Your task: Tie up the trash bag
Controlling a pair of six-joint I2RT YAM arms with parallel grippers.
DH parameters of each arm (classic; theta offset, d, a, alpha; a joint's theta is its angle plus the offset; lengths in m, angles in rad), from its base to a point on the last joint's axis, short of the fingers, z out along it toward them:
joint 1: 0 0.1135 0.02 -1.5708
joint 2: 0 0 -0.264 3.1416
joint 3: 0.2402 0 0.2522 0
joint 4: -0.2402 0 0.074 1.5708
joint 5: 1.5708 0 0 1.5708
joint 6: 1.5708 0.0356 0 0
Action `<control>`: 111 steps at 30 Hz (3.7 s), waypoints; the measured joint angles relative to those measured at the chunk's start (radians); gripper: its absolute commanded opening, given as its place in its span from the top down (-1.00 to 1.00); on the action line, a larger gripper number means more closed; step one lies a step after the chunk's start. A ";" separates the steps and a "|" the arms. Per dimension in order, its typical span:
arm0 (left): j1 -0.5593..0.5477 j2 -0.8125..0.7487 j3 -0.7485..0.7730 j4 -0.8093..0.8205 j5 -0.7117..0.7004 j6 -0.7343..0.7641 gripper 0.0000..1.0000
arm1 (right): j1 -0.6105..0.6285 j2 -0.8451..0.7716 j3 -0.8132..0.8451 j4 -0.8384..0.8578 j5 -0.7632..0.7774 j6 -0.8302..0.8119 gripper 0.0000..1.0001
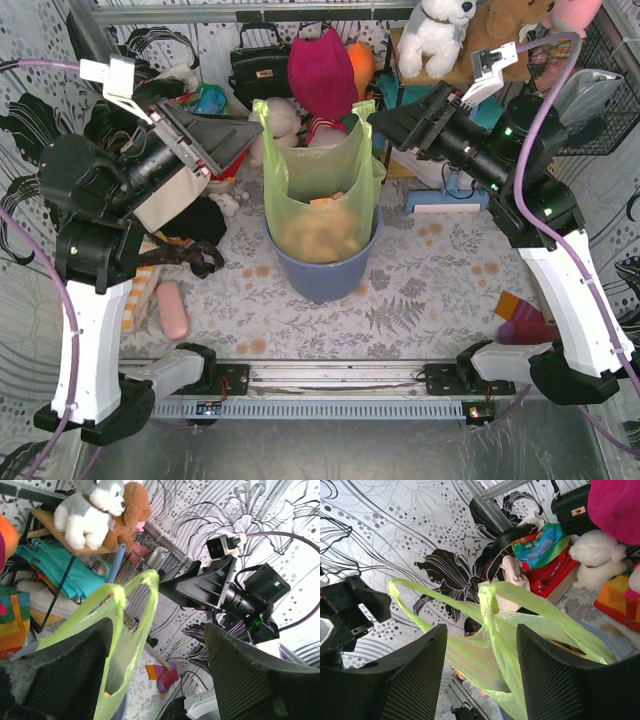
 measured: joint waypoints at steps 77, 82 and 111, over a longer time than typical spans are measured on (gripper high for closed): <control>-0.703 0.087 -0.486 0.706 -0.718 0.816 -0.41 | 0.000 0.154 0.256 -0.109 -0.056 0.005 1.00; -0.652 0.096 -0.486 0.730 -0.643 0.813 -0.54 | 0.000 0.156 0.291 -0.158 -0.090 0.032 1.00; -0.474 0.241 -0.404 0.869 -0.233 0.614 0.61 | 0.000 0.100 0.196 -0.161 -0.187 0.077 1.00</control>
